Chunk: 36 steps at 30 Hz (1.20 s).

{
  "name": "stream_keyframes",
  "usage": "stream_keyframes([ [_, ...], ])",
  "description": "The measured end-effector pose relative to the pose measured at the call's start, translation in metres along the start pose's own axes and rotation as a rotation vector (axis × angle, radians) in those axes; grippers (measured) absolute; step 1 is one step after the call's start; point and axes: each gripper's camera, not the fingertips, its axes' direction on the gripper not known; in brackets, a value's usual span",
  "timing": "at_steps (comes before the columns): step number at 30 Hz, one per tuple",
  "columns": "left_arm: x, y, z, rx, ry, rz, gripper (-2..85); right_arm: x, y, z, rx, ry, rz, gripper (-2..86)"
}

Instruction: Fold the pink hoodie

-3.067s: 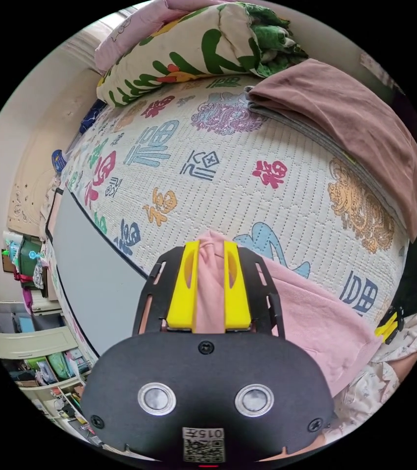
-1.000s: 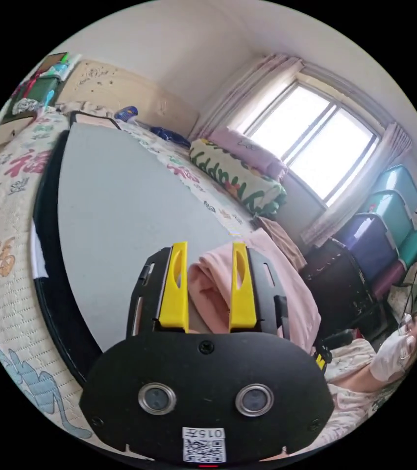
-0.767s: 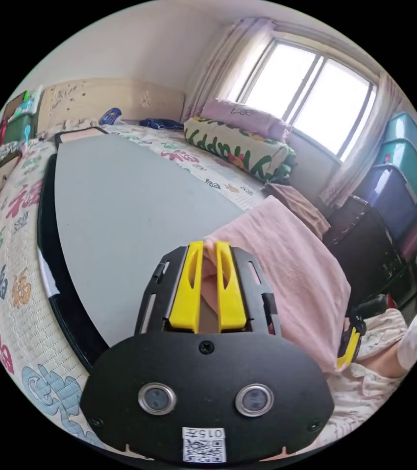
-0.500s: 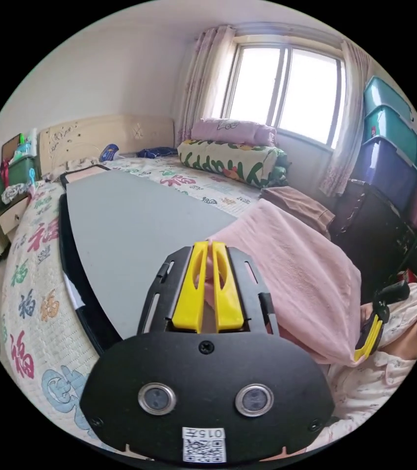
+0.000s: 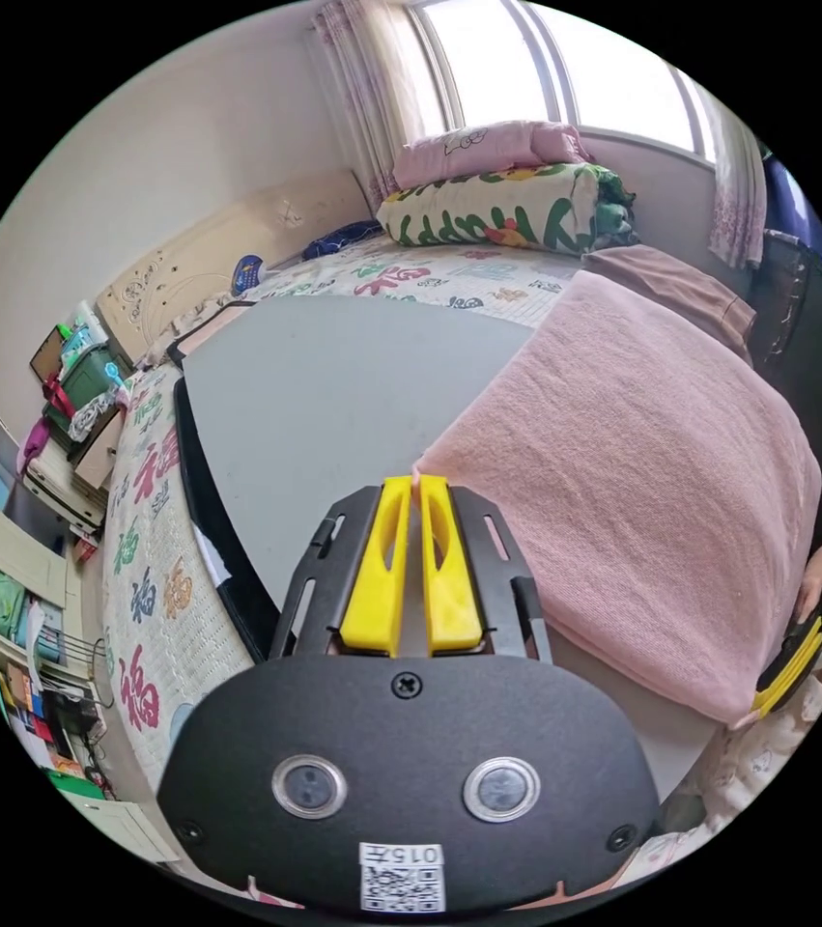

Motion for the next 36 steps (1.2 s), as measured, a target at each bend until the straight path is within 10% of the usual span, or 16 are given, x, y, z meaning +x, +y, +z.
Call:
stream_keyframes([
  [36, 0.027, -0.007, -0.014, -0.018, 0.127, -0.062, 0.5, 0.1, 0.077, 0.024, 0.054, -0.054, 0.119, 0.6],
])
